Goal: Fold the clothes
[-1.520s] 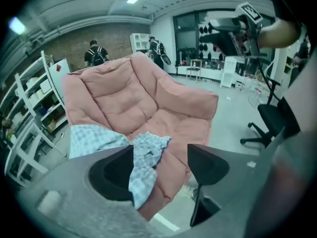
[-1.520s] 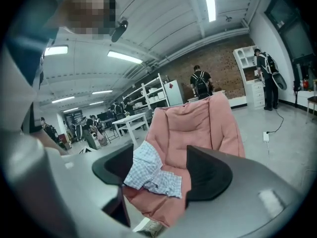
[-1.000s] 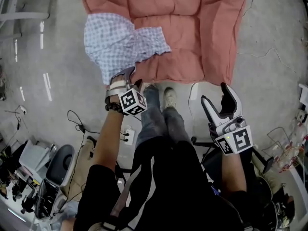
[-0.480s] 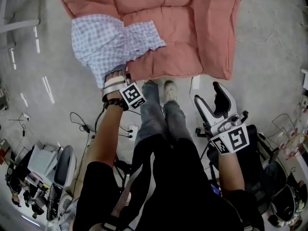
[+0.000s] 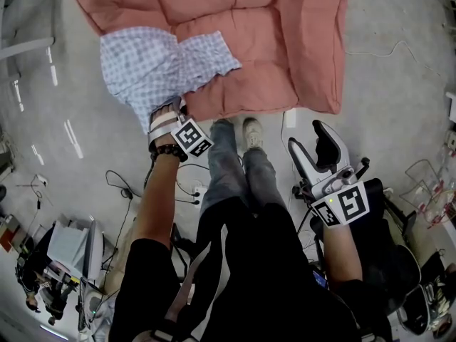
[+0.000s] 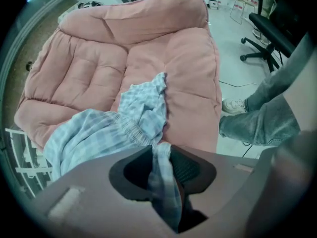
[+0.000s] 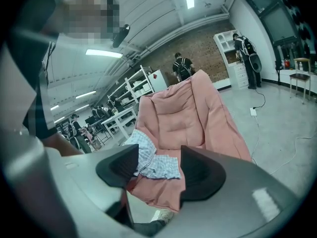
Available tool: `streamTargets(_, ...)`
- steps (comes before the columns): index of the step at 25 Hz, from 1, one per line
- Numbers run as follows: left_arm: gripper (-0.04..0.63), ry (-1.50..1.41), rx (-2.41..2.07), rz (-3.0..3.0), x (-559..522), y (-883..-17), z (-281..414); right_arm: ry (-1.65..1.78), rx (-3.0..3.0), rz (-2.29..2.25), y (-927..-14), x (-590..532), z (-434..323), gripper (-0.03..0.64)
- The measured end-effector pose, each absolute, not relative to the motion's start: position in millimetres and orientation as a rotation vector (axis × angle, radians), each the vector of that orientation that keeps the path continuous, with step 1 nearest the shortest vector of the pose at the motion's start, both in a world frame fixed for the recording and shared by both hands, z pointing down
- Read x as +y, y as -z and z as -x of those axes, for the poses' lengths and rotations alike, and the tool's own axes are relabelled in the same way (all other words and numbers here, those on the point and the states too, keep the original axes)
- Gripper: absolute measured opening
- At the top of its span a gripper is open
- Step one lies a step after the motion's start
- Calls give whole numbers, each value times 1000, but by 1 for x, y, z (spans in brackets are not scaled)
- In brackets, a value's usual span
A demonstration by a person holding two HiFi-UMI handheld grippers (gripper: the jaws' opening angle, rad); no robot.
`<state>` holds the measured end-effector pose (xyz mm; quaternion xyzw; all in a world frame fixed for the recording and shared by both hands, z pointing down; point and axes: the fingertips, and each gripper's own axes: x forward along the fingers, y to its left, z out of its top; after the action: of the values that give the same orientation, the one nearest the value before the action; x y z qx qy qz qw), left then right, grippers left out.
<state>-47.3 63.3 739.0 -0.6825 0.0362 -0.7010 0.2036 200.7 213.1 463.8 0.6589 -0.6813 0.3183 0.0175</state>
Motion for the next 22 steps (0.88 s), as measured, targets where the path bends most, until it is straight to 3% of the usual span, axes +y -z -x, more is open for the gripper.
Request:
streamTargets(4, 60, 1961, 124, 2021, 60, -734, 40, -999, -2128, -2031, -465, 206, -193, 249)
streamTargets(13, 51, 1773, 334, 2458, 66, -637, 12, -958, -2186, -1924, -451, 183, -186, 245)
streamTargets(22, 51, 1608, 570, 2662, -5, -533, 61, -883, -2266, -1651, -461, 98, -131, 235)
